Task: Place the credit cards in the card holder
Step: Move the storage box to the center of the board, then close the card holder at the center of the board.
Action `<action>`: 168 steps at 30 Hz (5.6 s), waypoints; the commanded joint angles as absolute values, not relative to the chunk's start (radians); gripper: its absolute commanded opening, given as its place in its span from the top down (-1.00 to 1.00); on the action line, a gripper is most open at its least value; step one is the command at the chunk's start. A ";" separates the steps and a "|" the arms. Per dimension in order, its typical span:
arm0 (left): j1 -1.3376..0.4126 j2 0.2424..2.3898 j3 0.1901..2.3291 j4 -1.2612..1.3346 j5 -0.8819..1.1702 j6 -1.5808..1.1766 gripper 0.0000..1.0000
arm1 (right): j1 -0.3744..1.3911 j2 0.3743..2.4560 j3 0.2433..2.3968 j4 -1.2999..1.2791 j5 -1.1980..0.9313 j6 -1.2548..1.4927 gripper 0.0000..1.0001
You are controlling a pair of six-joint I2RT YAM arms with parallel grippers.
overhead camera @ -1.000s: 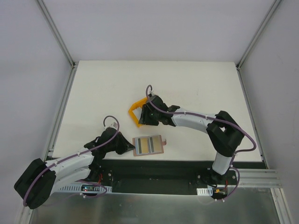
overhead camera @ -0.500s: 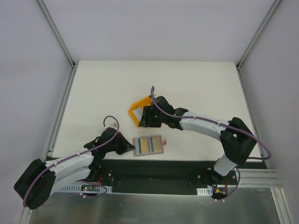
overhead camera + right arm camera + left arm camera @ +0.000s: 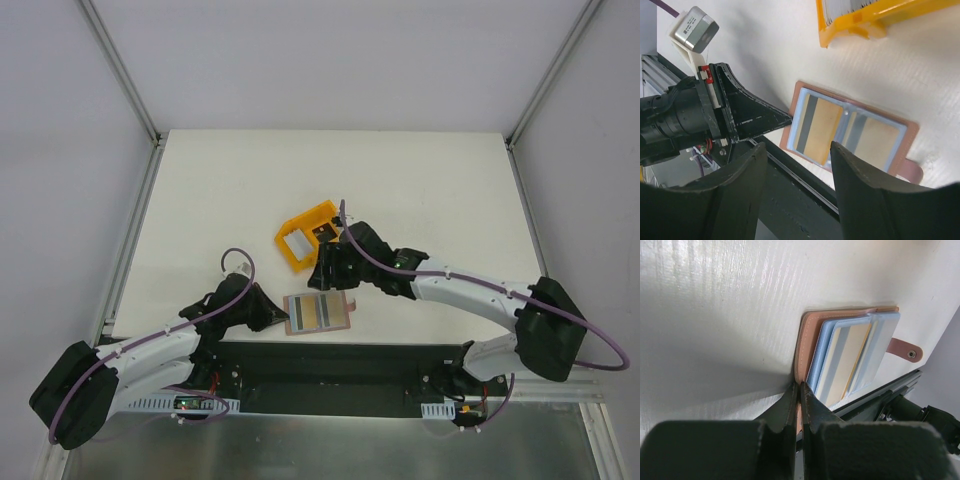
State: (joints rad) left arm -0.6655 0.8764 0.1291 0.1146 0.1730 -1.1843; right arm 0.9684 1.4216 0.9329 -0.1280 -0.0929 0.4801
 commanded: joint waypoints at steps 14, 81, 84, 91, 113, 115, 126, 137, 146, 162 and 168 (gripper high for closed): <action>-0.655 0.874 0.121 0.061 0.144 -1.163 1.00 | 0.974 1.175 0.776 -0.264 0.094 0.522 -0.15; -0.716 1.004 0.505 -0.077 0.313 -0.914 0.98 | 1.040 1.275 0.638 -0.077 0.157 0.581 0.99; -0.750 1.081 0.538 -0.077 0.310 -0.911 0.99 | 1.042 1.273 0.620 -0.038 0.146 0.594 0.99; -0.818 1.241 0.630 -0.077 0.311 -0.905 0.87 | 1.040 1.250 0.575 -0.005 0.144 0.620 0.99; -0.867 1.505 0.689 0.049 0.377 -0.954 0.09 | 1.040 1.143 0.515 -0.006 0.215 0.669 0.97; -0.865 1.505 0.677 0.051 0.367 -0.962 0.13 | 1.040 1.144 0.525 -0.006 0.203 0.655 0.96; -0.865 1.470 0.632 0.084 0.318 -0.968 0.21 | 1.039 1.256 0.584 0.055 0.118 0.634 0.95; -0.865 1.407 0.604 0.083 0.301 -0.879 0.19 | 0.977 1.400 0.675 0.005 -0.084 0.555 0.85; -0.867 1.261 0.572 0.003 0.174 -0.836 0.10 | 0.968 1.453 0.690 -0.066 -0.080 0.561 0.83; -0.864 1.425 0.655 -0.106 0.089 -0.857 0.04 | 0.969 1.420 0.676 -0.043 -0.084 0.563 0.80; -0.865 1.488 0.686 -0.103 0.120 -0.847 0.21 | 0.969 1.427 0.670 -0.015 -0.100 0.566 0.78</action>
State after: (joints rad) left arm -0.8585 1.4464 0.6563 -0.0723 0.1219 -0.8635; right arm 0.9680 1.4391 0.6689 -0.0193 -0.0689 0.5716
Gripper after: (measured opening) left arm 0.412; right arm 0.105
